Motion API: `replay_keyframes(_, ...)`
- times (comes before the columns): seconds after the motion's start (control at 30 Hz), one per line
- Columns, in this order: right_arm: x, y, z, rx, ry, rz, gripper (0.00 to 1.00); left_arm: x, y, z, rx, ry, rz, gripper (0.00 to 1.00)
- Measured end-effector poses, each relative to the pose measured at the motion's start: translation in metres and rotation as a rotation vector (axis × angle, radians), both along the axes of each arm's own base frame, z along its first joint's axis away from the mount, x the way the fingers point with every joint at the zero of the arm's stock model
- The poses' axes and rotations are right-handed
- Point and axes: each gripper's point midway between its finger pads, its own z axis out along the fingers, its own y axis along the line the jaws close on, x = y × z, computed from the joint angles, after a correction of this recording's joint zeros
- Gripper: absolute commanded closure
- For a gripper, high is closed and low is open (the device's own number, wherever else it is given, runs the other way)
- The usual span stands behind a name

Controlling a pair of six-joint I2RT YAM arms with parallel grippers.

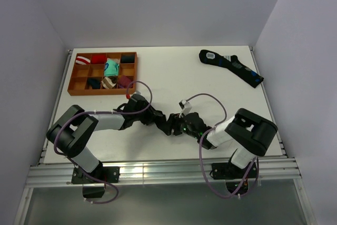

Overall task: Roll the socks
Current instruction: Pick up the sock at the center of the board.

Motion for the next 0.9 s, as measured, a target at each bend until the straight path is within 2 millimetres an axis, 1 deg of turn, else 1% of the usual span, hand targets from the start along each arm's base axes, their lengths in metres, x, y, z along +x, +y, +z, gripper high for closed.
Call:
replay_keyframes(0.2,-0.006,-0.021,0.001,-0.052,0.027,-0.048,0.29,0.0,0.001,0.001,-0.008,-0.009,0.001,1.0)
replay_keyframes(0.4,-0.015,-0.055,0.003,-0.149,0.08,-0.141,0.29,-0.004,0.007,0.002,0.02,-0.024,-0.015,1.0)
replay_keyframes(0.57,-0.017,-0.075,0.027,-0.159,0.056,-0.202,0.26,-0.012,0.02,0.004,0.061,-0.037,-0.044,1.0)
replay_keyframes(0.73,-0.017,-0.086,0.044,-0.175,0.04,-0.234,0.26,-0.016,0.029,0.005,0.101,-0.059,-0.081,1.0)
replay_keyframes(0.8,-0.018,-0.089,0.045,-0.186,0.038,-0.236,0.26,-0.019,0.035,0.007,0.109,-0.071,-0.094,1.0)
replay_keyframes(0.9,-0.021,-0.093,0.042,-0.211,0.044,-0.232,0.25,-0.021,0.044,0.012,0.12,-0.089,-0.103,1.0)
